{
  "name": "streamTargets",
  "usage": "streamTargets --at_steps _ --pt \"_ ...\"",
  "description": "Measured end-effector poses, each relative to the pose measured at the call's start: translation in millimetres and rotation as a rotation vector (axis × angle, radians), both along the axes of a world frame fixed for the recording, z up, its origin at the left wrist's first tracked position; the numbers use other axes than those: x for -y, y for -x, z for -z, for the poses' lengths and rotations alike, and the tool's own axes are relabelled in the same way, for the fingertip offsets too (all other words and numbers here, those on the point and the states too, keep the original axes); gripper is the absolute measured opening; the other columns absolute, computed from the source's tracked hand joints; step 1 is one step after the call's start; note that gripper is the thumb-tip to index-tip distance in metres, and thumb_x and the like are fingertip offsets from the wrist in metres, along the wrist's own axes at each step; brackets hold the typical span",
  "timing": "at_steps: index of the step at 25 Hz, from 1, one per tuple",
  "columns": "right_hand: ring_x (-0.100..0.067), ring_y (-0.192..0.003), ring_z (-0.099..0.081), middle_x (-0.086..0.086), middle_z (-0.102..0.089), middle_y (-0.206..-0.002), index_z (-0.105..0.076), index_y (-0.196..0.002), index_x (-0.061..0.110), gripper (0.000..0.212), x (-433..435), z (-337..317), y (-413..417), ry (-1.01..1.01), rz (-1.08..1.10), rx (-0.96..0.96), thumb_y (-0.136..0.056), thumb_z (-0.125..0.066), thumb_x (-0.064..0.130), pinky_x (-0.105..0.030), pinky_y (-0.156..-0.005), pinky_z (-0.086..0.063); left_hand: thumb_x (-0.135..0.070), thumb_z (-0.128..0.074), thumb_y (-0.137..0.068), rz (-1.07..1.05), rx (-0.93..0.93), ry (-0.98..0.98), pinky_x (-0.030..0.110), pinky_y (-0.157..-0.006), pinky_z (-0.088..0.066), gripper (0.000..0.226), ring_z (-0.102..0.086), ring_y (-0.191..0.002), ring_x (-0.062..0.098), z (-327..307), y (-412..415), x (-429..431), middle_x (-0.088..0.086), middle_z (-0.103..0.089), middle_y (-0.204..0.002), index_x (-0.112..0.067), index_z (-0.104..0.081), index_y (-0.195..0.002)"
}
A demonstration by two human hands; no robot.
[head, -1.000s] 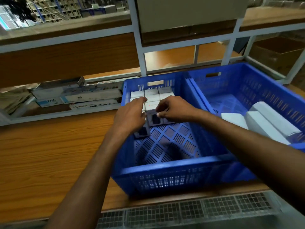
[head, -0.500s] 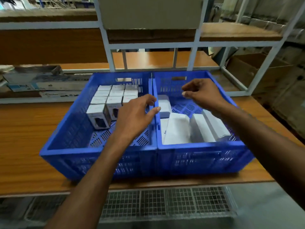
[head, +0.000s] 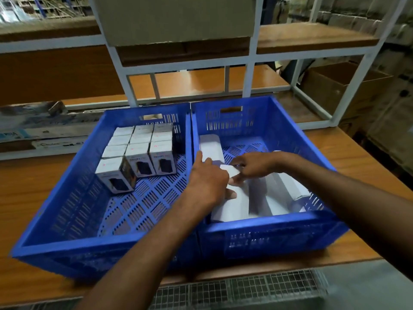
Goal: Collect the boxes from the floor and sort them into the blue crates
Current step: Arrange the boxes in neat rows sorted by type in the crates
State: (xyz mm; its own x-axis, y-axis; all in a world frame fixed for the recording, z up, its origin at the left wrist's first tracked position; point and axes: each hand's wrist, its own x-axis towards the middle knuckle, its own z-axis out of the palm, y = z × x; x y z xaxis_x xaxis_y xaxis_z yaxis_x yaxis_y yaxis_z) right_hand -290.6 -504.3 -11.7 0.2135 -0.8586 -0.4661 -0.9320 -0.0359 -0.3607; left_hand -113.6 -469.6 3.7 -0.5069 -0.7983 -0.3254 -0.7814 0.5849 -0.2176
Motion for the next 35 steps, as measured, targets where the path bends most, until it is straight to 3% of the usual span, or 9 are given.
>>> streamTargets --at_steps 4,8,12,17,22,24,28,31,35 --pt "-0.016 -0.106 -0.063 0.006 -0.070 -0.112 -0.067 -0.118 0.023 0.032 13 5 7 -0.066 0.033 0.189 -0.091 -0.076 0.038 -0.029 -0.086 -0.048 -0.066 -0.032 -0.103 -0.017 -0.065 -0.033 0.059 -0.124 0.005 0.050 -0.062 -0.118 0.022 5 -4 3 0.000 -0.058 -0.087 -0.021 -0.051 -0.091" --pt "-0.018 -0.094 -0.065 -0.005 -0.071 -0.111 -0.063 -0.124 0.018 0.034 29 -7 18 -0.075 0.206 0.486 -0.093 -0.075 0.026 -0.034 -0.084 -0.051 -0.059 -0.036 -0.104 -0.146 -0.318 -0.082 0.052 -0.126 0.001 0.048 -0.062 -0.119 0.023 7 -8 17 0.004 -0.072 -0.111 -0.018 -0.059 -0.117" --pt "-0.021 -0.088 -0.070 -0.007 -0.075 -0.102 -0.069 -0.115 0.009 0.032 56 -28 30 0.089 0.440 0.809 -0.093 -0.076 0.031 -0.033 -0.078 -0.053 -0.052 -0.040 -0.106 -0.249 -0.670 -0.137 0.049 -0.118 -0.030 0.052 -0.059 -0.125 0.025 -1 -2 39 0.002 -0.070 -0.127 -0.026 -0.037 -0.151" --pt "-0.029 -0.107 -0.074 -0.011 -0.076 -0.117 -0.068 -0.122 0.009 0.049 82 -36 37 0.017 0.652 1.168 -0.089 -0.078 0.045 -0.040 -0.083 -0.063 -0.047 -0.051 -0.105 -0.477 -1.282 -0.388 0.042 -0.100 -0.050 0.061 -0.064 -0.109 0.011 -7 11 71 -0.008 -0.065 -0.116 -0.033 -0.026 -0.159" --pt "-0.026 -0.103 -0.074 -0.008 -0.076 -0.115 -0.063 -0.127 0.017 0.029 84 -35 33 -0.222 0.387 1.053 -0.099 -0.066 0.019 -0.044 -0.090 -0.059 -0.045 -0.046 -0.107 -0.579 -1.353 -0.121 0.039 -0.093 -0.052 0.050 -0.064 -0.105 0.017 1 25 100 -0.012 -0.062 -0.102 -0.021 -0.044 -0.151" --pt "-0.021 -0.092 -0.075 -0.007 -0.077 -0.108 -0.063 -0.125 0.013 0.025 99 -32 30 -0.175 0.471 1.134 -0.100 -0.065 0.016 -0.038 -0.081 -0.063 -0.042 -0.043 -0.109 -0.511 -1.237 0.088 0.031 -0.092 -0.042 0.040 -0.058 -0.118 0.019 9 19 110 -0.004 -0.060 -0.119 -0.017 -0.060 -0.135" --pt "-0.022 -0.093 -0.067 -0.008 -0.072 -0.113 -0.062 -0.126 0.006 0.028 132 -9 23 -0.231 0.743 1.079 -0.101 -0.064 0.020 -0.042 -0.091 -0.060 -0.018 -0.058 -0.103 -0.508 -1.206 0.210 0.039 -0.106 -0.046 0.019 -0.053 -0.126 0.022 27 8 122 0.001 -0.051 -0.129 -0.022 -0.069 -0.118" --pt "-0.024 -0.082 -0.066 -0.008 -0.069 -0.097 -0.057 -0.122 0.008 0.018 138 10 10 -0.338 0.777 1.059 -0.106 -0.052 0.012 -0.040 -0.070 -0.055 -0.002 -0.060 -0.096 -0.442 -1.051 0.229 0.033 -0.106 -0.041 0.030 -0.047 -0.129 0.023 26 3 124 0.001 -0.051 -0.125 -0.023 -0.072 -0.114" --pt "-0.025 -0.089 -0.066 -0.010 -0.068 -0.102 -0.056 -0.130 0.003 0.025 152 37 -10 -0.319 0.790 1.106 -0.107 -0.046 0.007 -0.041 -0.080 -0.055 0.004 -0.056 -0.095 -0.421 -0.961 0.251 0.034 -0.102 -0.043 0.035 -0.045 -0.128 0.025 22 -2 123 0.005 -0.054 -0.127 -0.019 -0.074 -0.115"
